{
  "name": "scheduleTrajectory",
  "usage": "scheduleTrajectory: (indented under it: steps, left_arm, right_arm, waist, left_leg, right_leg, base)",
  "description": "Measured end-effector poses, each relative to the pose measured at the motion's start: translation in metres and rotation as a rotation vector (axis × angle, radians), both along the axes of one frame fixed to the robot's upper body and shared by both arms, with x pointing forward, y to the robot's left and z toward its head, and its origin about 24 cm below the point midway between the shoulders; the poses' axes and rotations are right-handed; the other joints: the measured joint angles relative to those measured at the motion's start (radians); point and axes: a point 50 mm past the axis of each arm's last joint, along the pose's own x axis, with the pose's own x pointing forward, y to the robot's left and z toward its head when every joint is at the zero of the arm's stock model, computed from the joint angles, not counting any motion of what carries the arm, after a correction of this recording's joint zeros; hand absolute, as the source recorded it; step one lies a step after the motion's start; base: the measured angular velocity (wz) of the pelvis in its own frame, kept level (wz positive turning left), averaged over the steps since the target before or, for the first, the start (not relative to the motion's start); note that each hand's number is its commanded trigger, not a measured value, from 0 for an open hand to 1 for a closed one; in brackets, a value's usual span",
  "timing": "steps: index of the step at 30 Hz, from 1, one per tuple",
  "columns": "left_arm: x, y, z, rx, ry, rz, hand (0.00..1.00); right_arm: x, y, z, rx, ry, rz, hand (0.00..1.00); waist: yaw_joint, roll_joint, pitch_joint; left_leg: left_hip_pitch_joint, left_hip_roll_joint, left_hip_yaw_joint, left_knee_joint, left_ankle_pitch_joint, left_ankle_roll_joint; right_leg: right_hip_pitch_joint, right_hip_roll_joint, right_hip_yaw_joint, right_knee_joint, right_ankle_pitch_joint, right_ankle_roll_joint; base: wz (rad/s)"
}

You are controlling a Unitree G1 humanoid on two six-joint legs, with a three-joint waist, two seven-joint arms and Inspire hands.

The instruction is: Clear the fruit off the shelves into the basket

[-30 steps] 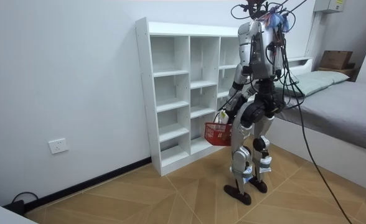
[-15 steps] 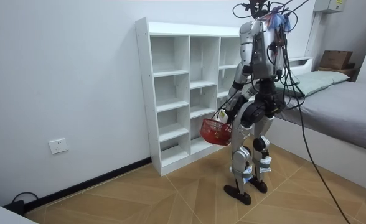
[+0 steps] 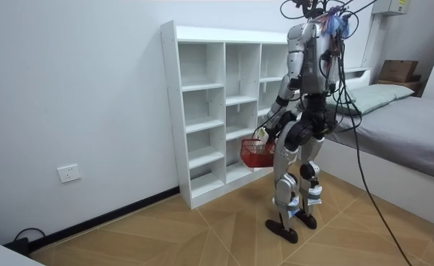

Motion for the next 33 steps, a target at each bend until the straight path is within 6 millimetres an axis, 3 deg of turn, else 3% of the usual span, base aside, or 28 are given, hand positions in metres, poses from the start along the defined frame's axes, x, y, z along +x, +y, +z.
scheduleTrajectory:
  steps: [7,10,13,18,25,33]
  left_arm:
    - [-0.019,0.034,-0.007,0.161,0.003,0.024,1.00]
    - [-0.038,0.052,-0.012,0.256,0.030,0.059,1.00]
    - [-0.063,0.074,-0.016,0.350,0.063,0.151,1.00]
    - [-0.088,0.095,-0.020,0.407,0.124,0.264,1.00]
    - [-0.112,0.110,-0.024,0.466,0.207,0.359,1.00]
    - [-0.130,0.112,-0.030,0.468,0.296,0.387,1.00]
  right_arm:
    - [-0.036,-0.031,-0.015,-0.025,0.091,-0.175,0.00]
    - [-0.050,-0.047,-0.019,-0.051,0.116,-0.269,0.00]
    - [-0.073,-0.070,-0.023,-0.085,0.144,-0.417,0.00]
    - [-0.105,-0.092,-0.030,-0.153,0.219,-0.534,0.00]
    - [-0.139,-0.102,-0.037,-0.189,0.316,-0.607,0.00]
    - [-0.147,-0.103,-0.046,-0.152,0.407,-0.678,0.00]
  waist:
    - [-0.002,0.000,-0.0085]
    - [-0.010,0.015,-0.0160]
    - [-0.028,0.022,-0.0174]
    - [-0.025,0.027,-0.0196]
    - [-0.028,0.024,-0.0153]
    - [-0.026,0.009,-0.0134]
  left_leg:
    - [0.087,0.001,-0.001,-0.047,-0.006,-0.006]
    - [0.130,-0.002,0.001,-0.067,-0.008,-0.008]
    - [0.185,-0.014,0.002,-0.086,-0.009,-0.010]
    - [0.223,-0.014,0.000,-0.104,-0.021,-0.013]
    - [0.248,-0.018,-0.001,-0.128,-0.025,-0.014]
    - [0.272,-0.025,0.002,-0.138,-0.025,-0.014]
  right_leg:
    - [0.100,0.014,-0.014,-0.062,0.006,0.004]
    - [0.141,0.013,-0.010,-0.069,0.006,0.007]
    - [0.194,0.014,-0.015,-0.101,0.000,0.011]
    - [0.224,0.014,-0.011,-0.104,-0.012,0.017]
    - [0.244,0.014,-0.004,-0.117,-0.014,0.021]
    - [0.265,0.015,0.012,-0.138,-0.014,0.023]
  base:
    - [0.07]
    - [-0.05]
    - [0.06]
    - [0.00]
    - [-0.02]
    - [-0.07]
